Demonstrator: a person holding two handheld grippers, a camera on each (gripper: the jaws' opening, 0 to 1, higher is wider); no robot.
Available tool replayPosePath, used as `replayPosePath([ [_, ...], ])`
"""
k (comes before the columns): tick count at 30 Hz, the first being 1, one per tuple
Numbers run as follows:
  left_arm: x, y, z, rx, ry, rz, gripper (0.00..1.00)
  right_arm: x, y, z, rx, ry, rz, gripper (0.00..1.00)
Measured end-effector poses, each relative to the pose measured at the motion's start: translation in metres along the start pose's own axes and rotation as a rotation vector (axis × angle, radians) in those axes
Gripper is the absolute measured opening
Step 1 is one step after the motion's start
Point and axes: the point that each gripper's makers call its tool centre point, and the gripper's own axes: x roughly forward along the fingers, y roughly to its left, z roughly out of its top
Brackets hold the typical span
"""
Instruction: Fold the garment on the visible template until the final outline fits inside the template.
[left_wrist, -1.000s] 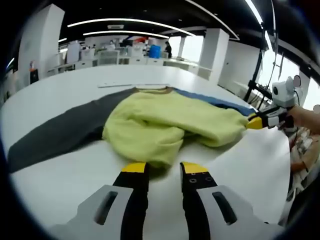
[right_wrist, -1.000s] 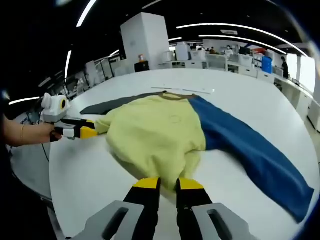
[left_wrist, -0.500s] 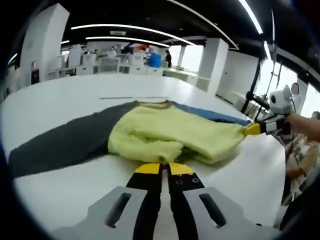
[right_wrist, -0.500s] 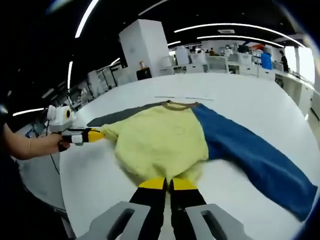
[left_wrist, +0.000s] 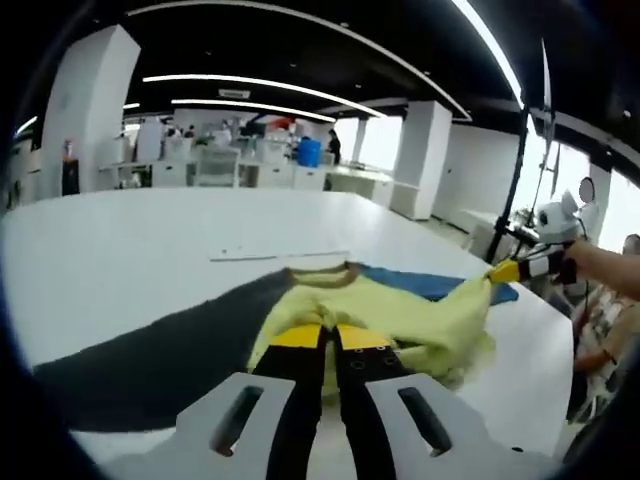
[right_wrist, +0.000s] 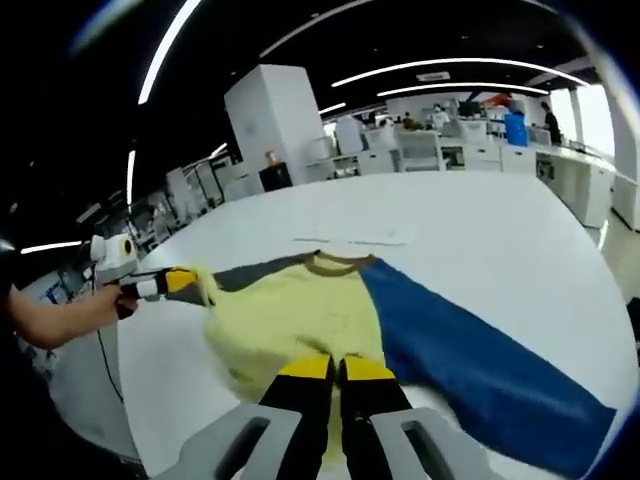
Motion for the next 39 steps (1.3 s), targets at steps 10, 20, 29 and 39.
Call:
replayPosePath([
  [10, 0.044, 0.018, 0.005, -0.038, -0.016, 0.048, 0.01, 0.019, -0.03, -0.009, 0.043, 0.038, -0.072, 0.0],
  [20, 0.07, 0.038, -0.008, -0.018, 0.041, 0.076, 0.01, 0.036, -0.044, -0.025, 0.044, 0.082, -0.124, 0.0],
  [29, 0.085, 0.045, -0.024, -0.017, 0.088, 0.069, 0.01, 0.049, -0.054, -0.039, 0.052, 0.121, -0.144, 0.0],
  [39, 0.076, 0.05, -0.025, 0.002, 0.109, 0.068, 0.04, 0.053, -0.056, -0.039, 0.109, 0.117, -0.153, 0.01],
])
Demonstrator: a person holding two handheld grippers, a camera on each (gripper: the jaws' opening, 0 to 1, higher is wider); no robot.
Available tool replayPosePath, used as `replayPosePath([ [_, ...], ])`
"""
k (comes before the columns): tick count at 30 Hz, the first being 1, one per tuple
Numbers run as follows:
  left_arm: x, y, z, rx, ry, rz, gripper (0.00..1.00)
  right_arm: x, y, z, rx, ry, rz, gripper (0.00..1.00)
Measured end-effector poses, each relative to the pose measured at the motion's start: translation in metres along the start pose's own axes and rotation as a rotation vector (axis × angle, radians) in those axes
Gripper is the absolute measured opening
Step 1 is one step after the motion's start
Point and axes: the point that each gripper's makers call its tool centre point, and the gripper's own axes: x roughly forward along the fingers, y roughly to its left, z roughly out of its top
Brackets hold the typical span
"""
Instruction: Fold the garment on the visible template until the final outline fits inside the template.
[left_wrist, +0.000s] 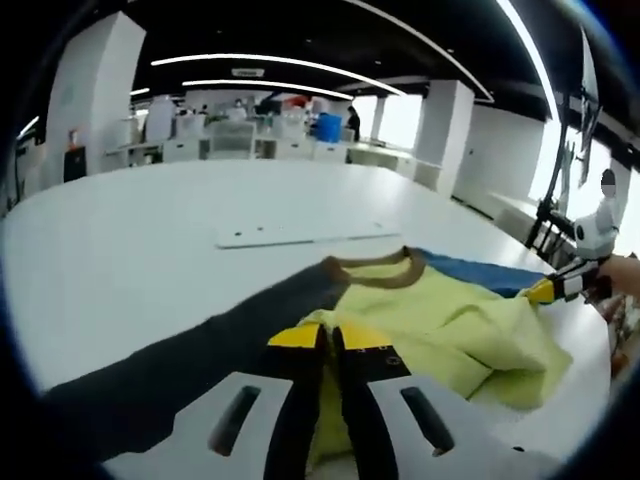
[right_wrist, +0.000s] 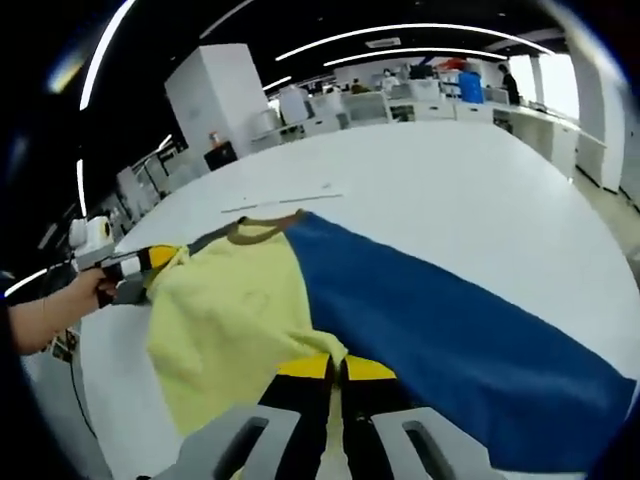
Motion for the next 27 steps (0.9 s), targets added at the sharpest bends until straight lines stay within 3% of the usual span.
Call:
replayPosePath([
  [7, -0.021, 0.003, 0.009, -0.015, -0.035, -0.042, 0.12, -0.01, 0.005, -0.009, 0.013, 0.039, 0.003, 0.19],
  [14, -0.042, -0.015, 0.011, 0.039, -0.046, -0.141, 0.25, -0.023, 0.02, -0.017, -0.013, 0.068, 0.025, 0.38],
  [19, -0.055, -0.027, 0.002, 0.063, -0.035, -0.218, 0.29, -0.033, 0.034, -0.025, -0.03, 0.089, 0.047, 0.44],
  [27, -0.065, -0.031, -0.022, 0.133, 0.032, -0.254, 0.28, -0.044, 0.044, -0.037, -0.051, 0.106, 0.049, 0.48],
])
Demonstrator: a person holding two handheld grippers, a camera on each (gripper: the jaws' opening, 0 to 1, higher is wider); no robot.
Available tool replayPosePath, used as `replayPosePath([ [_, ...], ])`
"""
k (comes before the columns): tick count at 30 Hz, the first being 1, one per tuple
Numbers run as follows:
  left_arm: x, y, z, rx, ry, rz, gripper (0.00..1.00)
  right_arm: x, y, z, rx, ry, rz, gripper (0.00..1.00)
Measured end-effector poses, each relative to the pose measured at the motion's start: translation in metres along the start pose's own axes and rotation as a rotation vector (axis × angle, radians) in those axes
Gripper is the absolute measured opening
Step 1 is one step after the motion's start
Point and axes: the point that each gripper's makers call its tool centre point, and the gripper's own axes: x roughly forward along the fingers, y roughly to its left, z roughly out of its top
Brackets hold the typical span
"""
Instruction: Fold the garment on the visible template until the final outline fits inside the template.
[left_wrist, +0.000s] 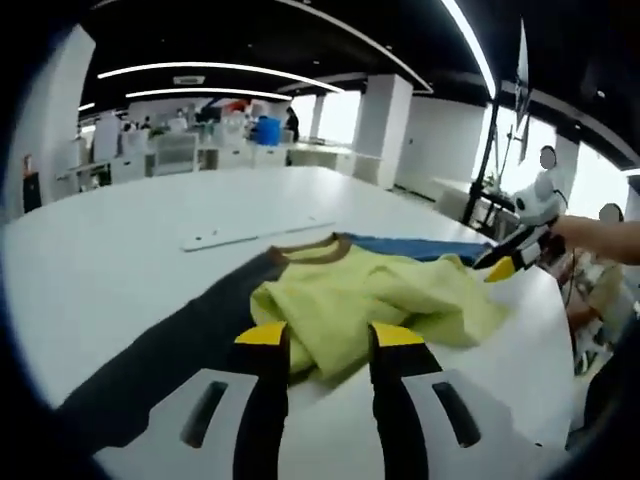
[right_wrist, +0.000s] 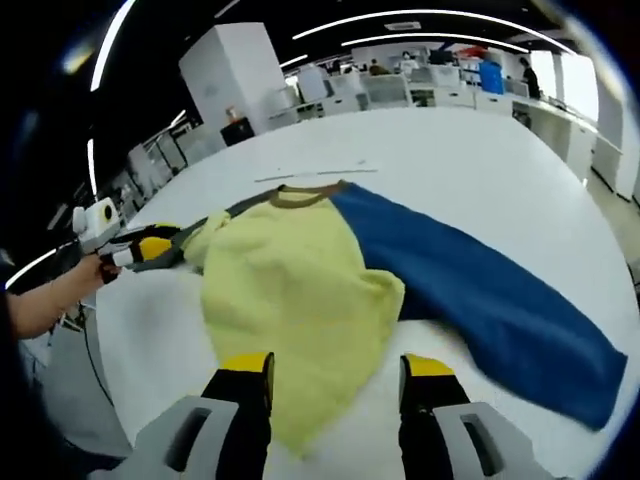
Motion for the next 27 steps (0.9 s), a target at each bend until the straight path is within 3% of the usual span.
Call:
replayPosePath([
  [9, 0.0, -0.002, -0.029, 0.04, 0.084, -0.004, 0.23, -0.005, 0.01, -0.015, -0.005, 0.021, -0.013, 0.47],
  [18, 0.011, 0.003, -0.041, 0.09, 0.141, 0.023, 0.18, -0.003, 0.014, -0.038, -0.01, 0.066, -0.053, 0.4],
  [27, 0.02, 0.007, -0.043, 0.066, 0.142, 0.056, 0.13, -0.004, 0.02, -0.053, 0.032, 0.084, -0.097, 0.24],
])
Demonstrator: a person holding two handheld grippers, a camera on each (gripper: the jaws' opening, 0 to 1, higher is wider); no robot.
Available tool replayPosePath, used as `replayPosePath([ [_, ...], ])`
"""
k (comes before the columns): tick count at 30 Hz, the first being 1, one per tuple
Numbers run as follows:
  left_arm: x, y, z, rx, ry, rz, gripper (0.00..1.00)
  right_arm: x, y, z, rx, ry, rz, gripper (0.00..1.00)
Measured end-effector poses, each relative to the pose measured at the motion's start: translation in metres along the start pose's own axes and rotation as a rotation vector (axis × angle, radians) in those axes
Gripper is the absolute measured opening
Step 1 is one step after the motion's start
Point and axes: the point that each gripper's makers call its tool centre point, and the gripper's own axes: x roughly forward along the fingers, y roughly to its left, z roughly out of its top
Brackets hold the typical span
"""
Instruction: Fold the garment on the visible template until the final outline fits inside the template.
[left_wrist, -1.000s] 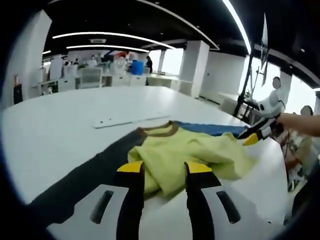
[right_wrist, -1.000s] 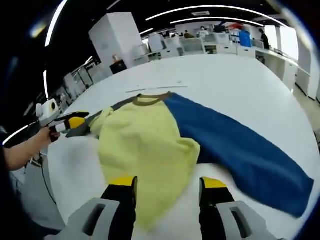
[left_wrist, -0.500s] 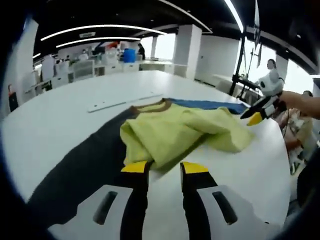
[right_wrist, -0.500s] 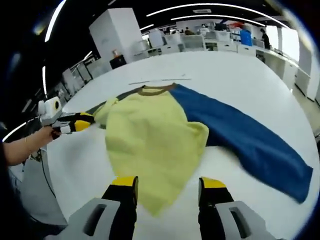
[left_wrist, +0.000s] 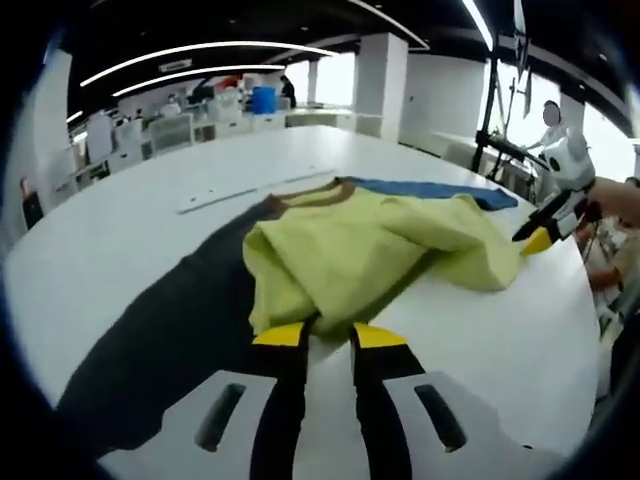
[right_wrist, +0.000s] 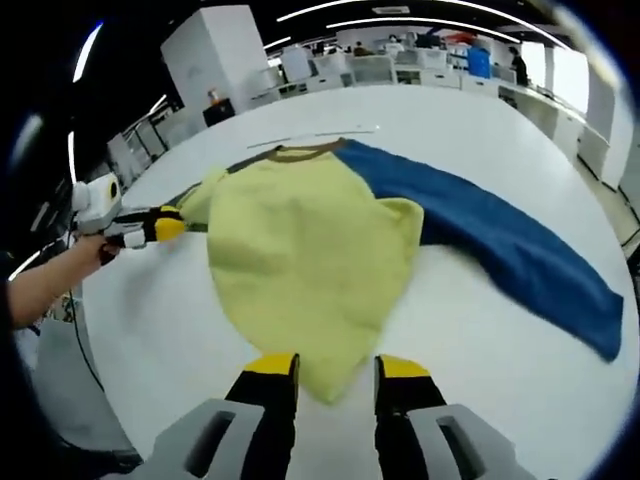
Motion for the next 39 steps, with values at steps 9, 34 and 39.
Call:
replayPosePath([
  [9, 0.009, -0.005, 0.0, 0.011, 0.012, 0.005, 0.09, 0.0, -0.002, -0.004, -0.027, -0.019, -0.075, 0.08],
  [34, -0.047, -0.029, 0.024, -0.108, 0.009, 0.005, 0.01, -0.04, -0.007, 0.029, -0.034, -0.128, -0.056, 0.0],
  [39, -0.066, -0.041, 0.026, -0.145, -0.009, -0.007, 0.01, -0.051, -0.006, 0.032, -0.062, -0.143, -0.052, 0.0],
])
